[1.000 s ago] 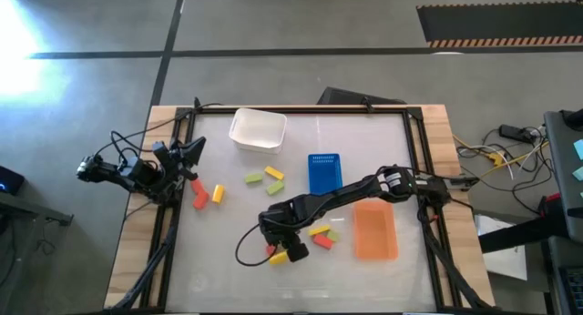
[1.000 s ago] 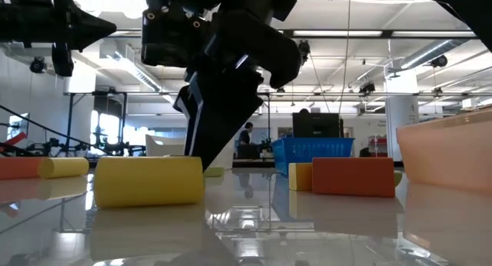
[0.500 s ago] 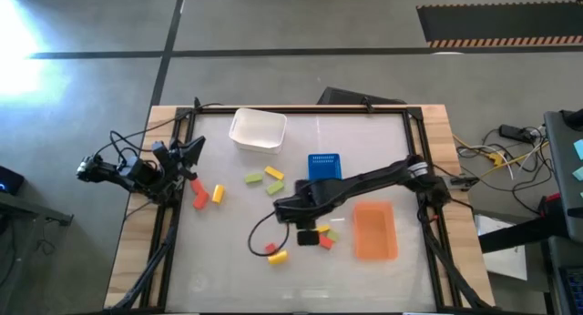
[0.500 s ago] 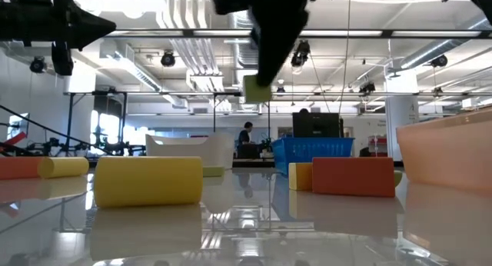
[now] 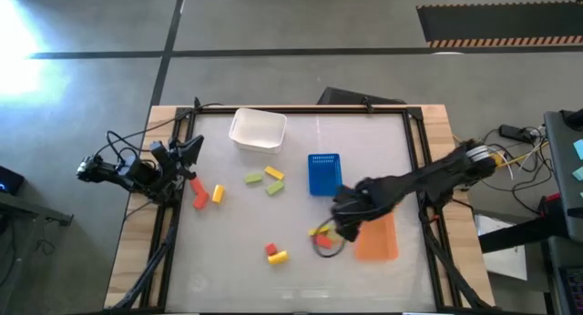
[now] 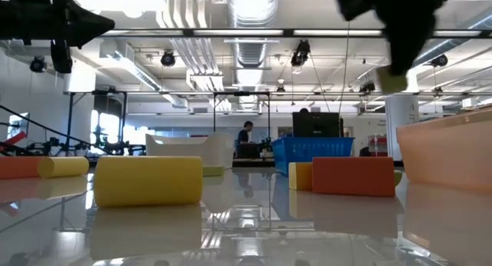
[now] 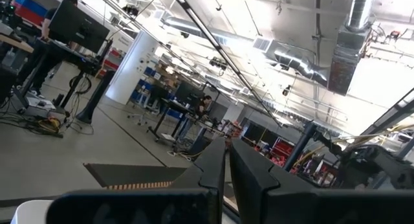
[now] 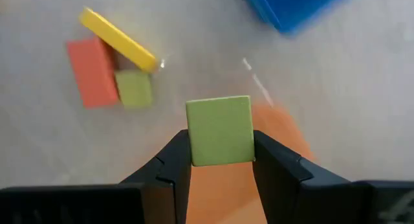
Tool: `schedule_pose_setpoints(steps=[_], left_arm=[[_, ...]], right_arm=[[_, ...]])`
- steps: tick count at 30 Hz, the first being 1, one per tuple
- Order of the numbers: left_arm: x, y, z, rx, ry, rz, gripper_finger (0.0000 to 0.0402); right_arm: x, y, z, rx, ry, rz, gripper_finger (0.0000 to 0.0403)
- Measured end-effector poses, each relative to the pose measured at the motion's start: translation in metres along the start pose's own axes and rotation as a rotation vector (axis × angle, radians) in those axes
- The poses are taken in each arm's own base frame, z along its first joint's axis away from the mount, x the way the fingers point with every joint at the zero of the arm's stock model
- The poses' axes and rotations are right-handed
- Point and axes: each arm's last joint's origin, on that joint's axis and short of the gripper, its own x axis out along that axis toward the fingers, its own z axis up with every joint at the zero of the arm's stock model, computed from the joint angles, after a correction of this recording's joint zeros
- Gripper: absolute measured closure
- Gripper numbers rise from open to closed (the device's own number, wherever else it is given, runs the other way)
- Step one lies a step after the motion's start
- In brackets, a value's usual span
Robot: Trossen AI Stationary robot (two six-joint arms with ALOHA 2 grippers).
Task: Sort & place blocks by color
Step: Put the green block into the orange bin, then put the yellow block into the white bin
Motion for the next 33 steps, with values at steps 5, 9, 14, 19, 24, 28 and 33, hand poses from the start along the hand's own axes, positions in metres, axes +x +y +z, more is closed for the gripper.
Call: schedule_pose_setpoints(steps=[5,9,14,19,24,28,33], left_arm=[[0.000,0.000,0.000,-0.003,-0.003,0.000,0.0394],[0.000,0.000,0.000,-0.002,-0.004,0.000,0.0394],[0.000,0.000,0.000,-0.002,-0.004,0.000,0.0394],[0.000,0.000,0.000,-0.002,-0.004,0.000,0.0394],[0.000,0.000,0.000,0.000,-0.003,0.000,0.0394],[0.000,0.000,0.000,0.001,-0.002,0.000,0.0394],[0.001,-0.002,-0.002,0.011,0.012,-0.016,0.0394]], right_arm=[[0.004,-0.028,-0.039,0.137,0.015,-0.007,0.0284],[0.028,-0.039,-0.058,0.141,-0.001,0.031,0.0284],[0.056,-0.044,-0.067,0.127,-0.007,0.077,0.0284],[0.074,-0.047,-0.072,0.115,0.033,0.043,0.0277],[0.072,-0.045,-0.071,0.106,0.029,0.051,0.0206],[0.061,-0.040,-0.066,0.085,0.012,0.082,0.0183],[0.036,-0.031,-0.057,0.029,-0.034,0.108,0.0189]])
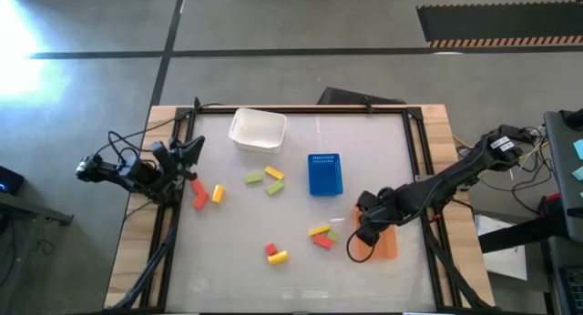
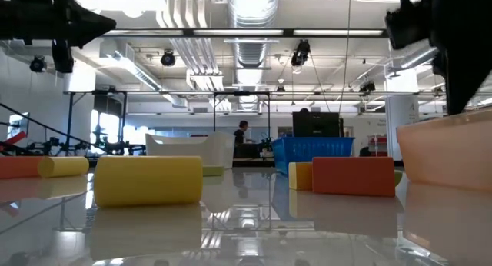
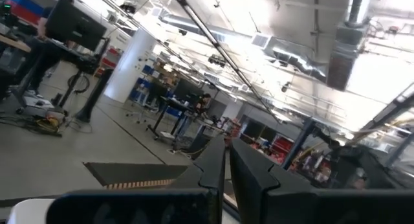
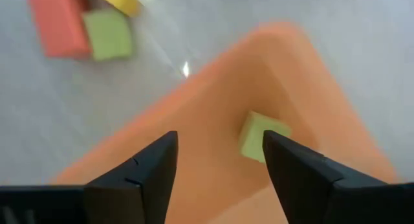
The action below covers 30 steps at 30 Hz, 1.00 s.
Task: Sort & place blocks by color
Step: Put the yellow block into the white bin
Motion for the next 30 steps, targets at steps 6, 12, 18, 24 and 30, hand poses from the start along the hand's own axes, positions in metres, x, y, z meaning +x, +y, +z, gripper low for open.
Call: schedule_pose_setpoints(steps=[6,12,18,24,30], left_arm=[[0.003,-0.009,-0.001,-0.019,-0.002,-0.149,0.0394],[0.010,-0.020,-0.007,-0.071,0.036,-0.211,0.0394],[0.019,-0.030,-0.019,-0.042,0.102,-0.201,0.0394],[0.030,-0.044,-0.020,-0.101,0.149,-0.174,0.0394],[0.046,-0.060,-0.036,-0.107,0.288,-0.044,0.0394]], right_arm=[[-0.024,0.010,0.017,-0.216,-0.269,-0.083,0.0205],[-0.025,0.014,0.032,-0.466,-0.475,-0.149,0.0227],[-0.016,0.012,0.051,-0.657,-0.666,-0.105,0.0256],[-0.014,0.002,0.066,-0.787,-0.902,0.033,0.0285],[-0.018,-0.020,0.072,-0.834,-1.063,0.083,0.0310]])
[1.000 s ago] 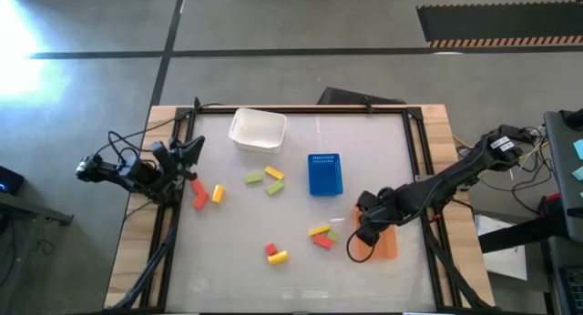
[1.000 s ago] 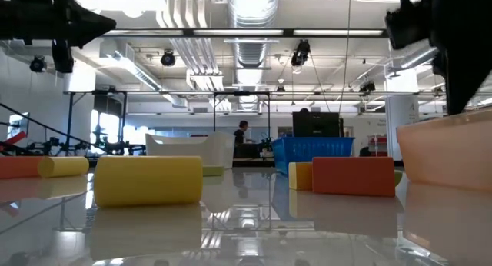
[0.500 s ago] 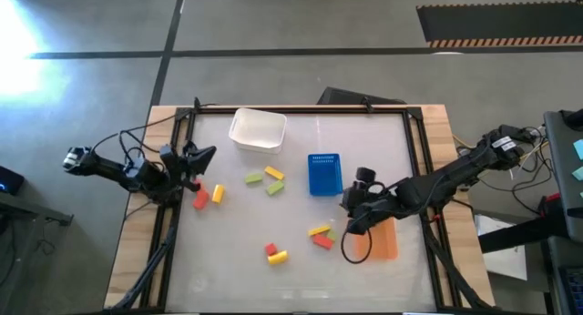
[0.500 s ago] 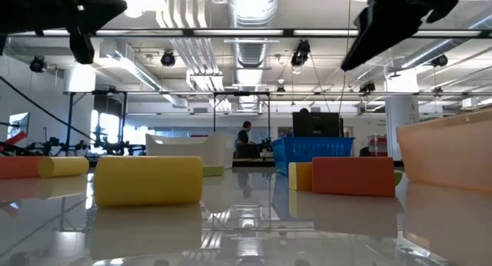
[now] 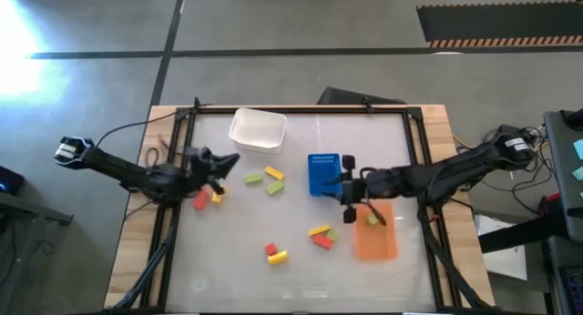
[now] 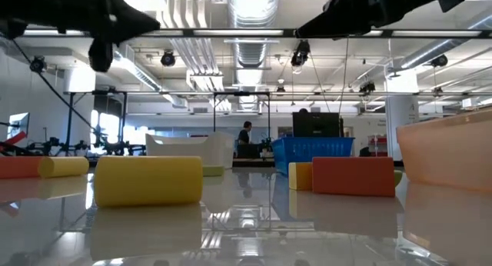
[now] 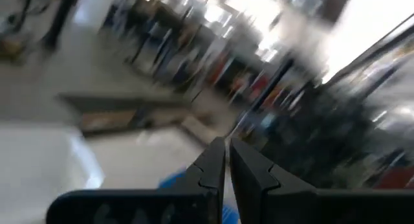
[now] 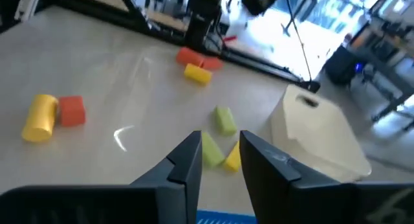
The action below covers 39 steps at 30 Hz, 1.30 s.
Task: Sort & place blocks by color
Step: Put the yellow block into the white bin
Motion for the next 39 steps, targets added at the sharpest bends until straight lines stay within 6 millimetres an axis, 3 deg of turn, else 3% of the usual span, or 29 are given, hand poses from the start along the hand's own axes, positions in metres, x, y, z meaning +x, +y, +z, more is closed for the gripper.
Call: schedule_pose_setpoints(steps=[5,15,19,26,31,39], left_arm=[[0.013,-0.010,-0.005,-0.007,0.219,0.204,0.0400],[0.003,-0.008,-0.002,0.000,0.824,0.832,0.0401],[0.005,-0.004,-0.015,0.013,1.006,0.965,0.0401],[0.013,0.008,-0.034,0.060,1.154,1.047,0.0397],[0.022,0.015,-0.036,0.088,1.179,1.038,0.0354],[0.029,0.022,-0.041,0.097,1.201,1.046,0.0240]], right_arm=[[-0.013,-0.009,0.002,0.008,-0.079,-0.009,0.0327],[-0.032,-0.015,0.009,-0.015,-0.135,-0.011,0.0339],[-0.033,-0.015,0.009,-0.023,-0.131,-0.010,0.0339],[-0.031,-0.014,0.006,-0.028,-0.108,-0.002,0.0339],[-0.031,-0.014,0.006,-0.028,-0.108,-0.003,0.0339],[-0.030,-0.014,0.005,-0.026,-0.096,0.001,0.0339]])
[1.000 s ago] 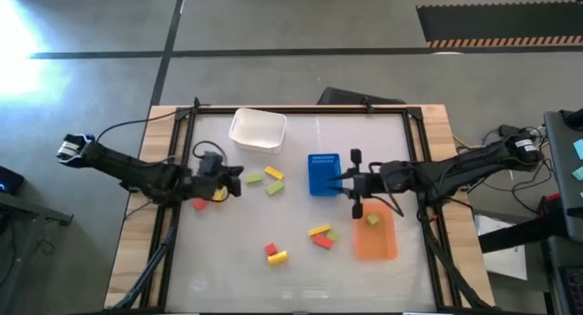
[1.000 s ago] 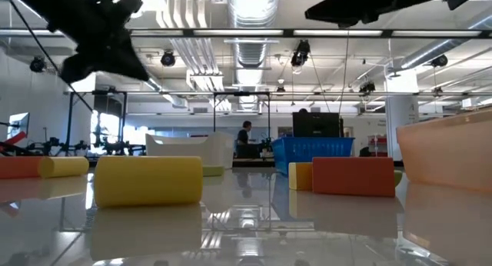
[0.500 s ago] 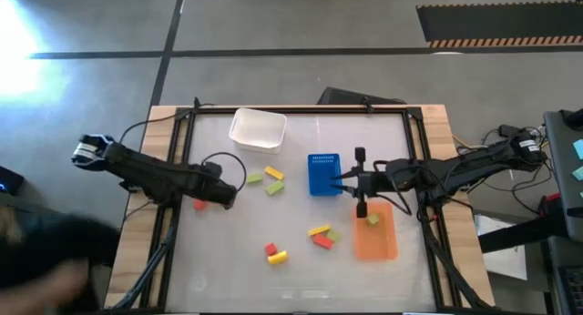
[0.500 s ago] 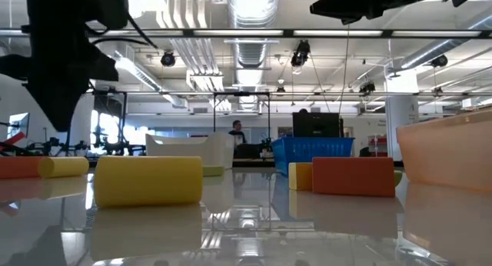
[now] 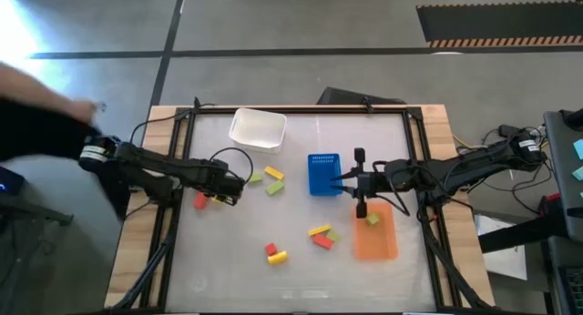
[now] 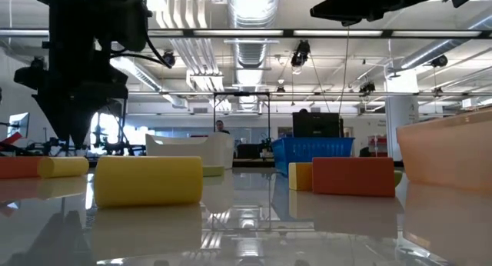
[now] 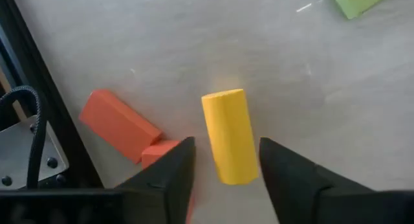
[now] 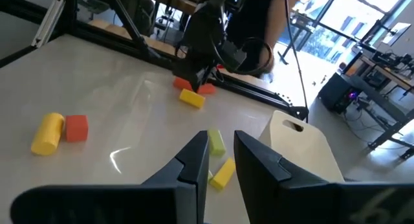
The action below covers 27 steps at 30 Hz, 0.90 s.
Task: Sort & place blocks by color
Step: Put the yellow block into the white bin
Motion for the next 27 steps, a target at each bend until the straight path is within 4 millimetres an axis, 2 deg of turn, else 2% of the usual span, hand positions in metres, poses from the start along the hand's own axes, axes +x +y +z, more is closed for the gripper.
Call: schedule_pose_setpoints(steps=[3,8,20,27], left_arm=[[0.004,-0.002,0.000,0.003,0.004,0.015,0.0217],[0.014,-0.009,0.000,0.012,-0.005,0.025,0.0213],[0.042,-0.025,0.000,0.055,0.007,0.132,0.0234],[0.048,-0.028,0.000,0.064,0.009,0.149,0.0263]], right_arm=[[0.000,0.000,-0.001,-0.002,0.011,0.003,0.0339],[0.000,0.000,-0.001,0.000,0.013,0.004,0.0339],[0.000,0.000,-0.001,0.000,0.013,0.004,0.0339],[0.000,0.000,-0.001,0.001,0.013,0.004,0.0339]])
